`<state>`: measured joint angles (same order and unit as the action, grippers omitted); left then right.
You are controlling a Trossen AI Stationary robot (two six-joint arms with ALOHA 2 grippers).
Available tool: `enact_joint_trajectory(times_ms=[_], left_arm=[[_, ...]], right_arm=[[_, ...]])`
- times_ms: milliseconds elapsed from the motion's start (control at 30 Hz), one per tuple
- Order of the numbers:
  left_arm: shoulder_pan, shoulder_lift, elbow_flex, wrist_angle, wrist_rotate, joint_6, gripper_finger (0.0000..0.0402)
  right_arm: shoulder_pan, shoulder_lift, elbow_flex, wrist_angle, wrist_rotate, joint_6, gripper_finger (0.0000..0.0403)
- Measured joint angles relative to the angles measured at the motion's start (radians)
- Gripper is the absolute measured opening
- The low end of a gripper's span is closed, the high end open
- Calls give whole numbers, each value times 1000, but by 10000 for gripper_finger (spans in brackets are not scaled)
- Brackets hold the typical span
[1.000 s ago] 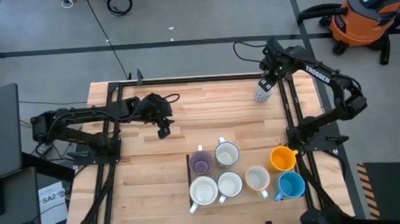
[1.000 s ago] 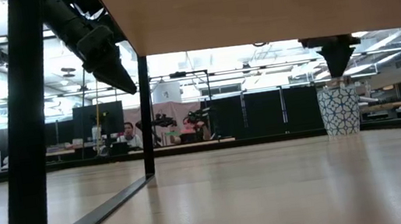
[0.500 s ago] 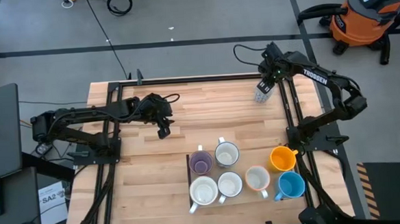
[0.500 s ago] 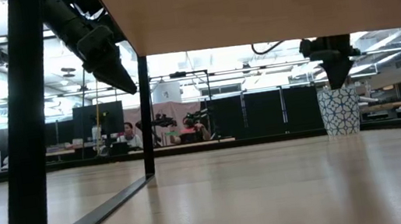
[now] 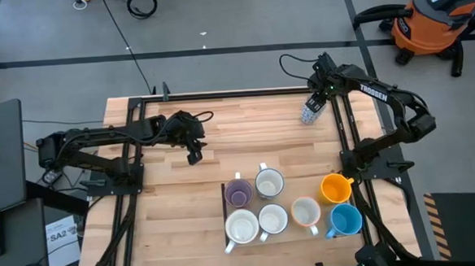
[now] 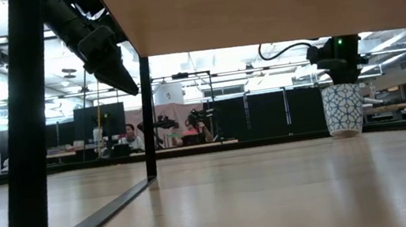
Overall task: Place coffee mugs
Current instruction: Put the white blue patterned mug on the shelf
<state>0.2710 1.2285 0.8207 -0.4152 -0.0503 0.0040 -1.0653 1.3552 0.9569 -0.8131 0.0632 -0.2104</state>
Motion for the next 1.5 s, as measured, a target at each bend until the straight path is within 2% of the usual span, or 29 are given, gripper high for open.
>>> enact_joint_trajectory(times_ms=[600, 900, 1500], left_arm=[[0, 0, 0, 0, 0, 0, 149], [0, 0, 0, 0, -1, -1, 149], [0, 0, 0, 0, 0, 4, 149]], right_arm=[[2, -1, 6, -13, -11, -2, 147], [11, 0, 70, -81, -71, -2, 147], [11, 0, 46, -99, -116, -10, 146]])
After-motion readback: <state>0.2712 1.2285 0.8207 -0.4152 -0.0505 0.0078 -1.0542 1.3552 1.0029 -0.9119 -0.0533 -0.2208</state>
